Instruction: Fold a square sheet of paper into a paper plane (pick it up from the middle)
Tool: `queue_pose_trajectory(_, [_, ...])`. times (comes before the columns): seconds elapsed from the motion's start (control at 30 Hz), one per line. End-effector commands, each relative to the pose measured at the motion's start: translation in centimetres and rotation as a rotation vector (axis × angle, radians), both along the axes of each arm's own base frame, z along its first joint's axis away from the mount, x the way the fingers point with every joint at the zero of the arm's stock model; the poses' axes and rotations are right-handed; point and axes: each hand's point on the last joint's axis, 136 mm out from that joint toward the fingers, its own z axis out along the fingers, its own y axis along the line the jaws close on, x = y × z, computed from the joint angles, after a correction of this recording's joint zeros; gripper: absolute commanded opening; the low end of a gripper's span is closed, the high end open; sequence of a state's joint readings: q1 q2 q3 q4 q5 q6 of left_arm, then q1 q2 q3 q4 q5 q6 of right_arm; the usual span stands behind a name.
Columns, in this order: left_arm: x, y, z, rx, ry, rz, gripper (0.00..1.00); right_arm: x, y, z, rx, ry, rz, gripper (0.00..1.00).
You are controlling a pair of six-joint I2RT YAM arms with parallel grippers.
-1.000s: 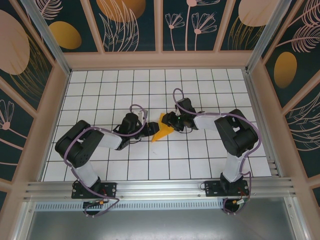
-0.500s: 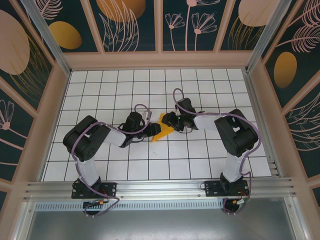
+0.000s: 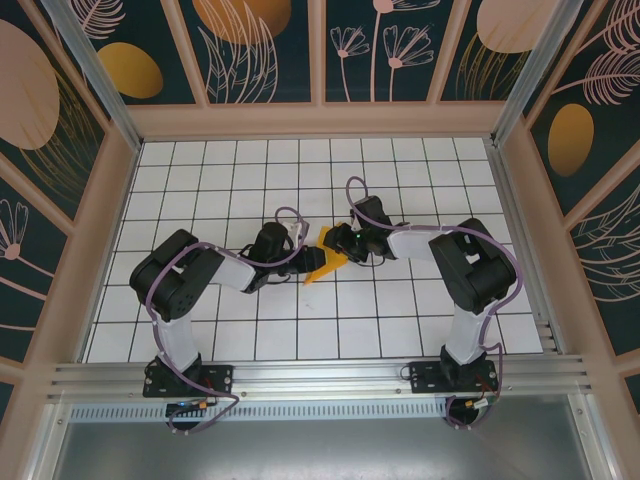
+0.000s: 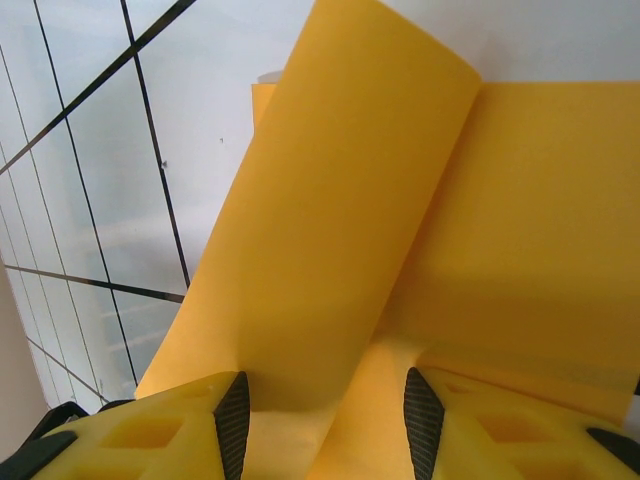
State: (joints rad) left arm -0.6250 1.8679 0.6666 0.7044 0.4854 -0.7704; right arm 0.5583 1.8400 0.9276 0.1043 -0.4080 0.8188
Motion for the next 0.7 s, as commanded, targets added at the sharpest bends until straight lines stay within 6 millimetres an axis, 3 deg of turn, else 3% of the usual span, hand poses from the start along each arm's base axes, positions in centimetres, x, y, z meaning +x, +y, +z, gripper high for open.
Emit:
queue_pose_trajectory(0.0, [0.4,0.1,1.0,0.021,-0.038,0.006,0.36,-1.0,-1.7,-3.2,-0.105,0.073,-0.034,0.47])
queue_pose_trajectory(0.33, [0.2,1.4,2.5,0.017,-0.059,0.057,0.46,-1.2,-2.4,-3.9,-0.147,0.101,-0.064,0.46])
queue_pose_trajectory(0.67, [1.0,4.4,3.9,0.026,-0.076,0.234,0.46,-1.4,-3.7,-5.6,-0.252,0.163,-0.122,0.44])
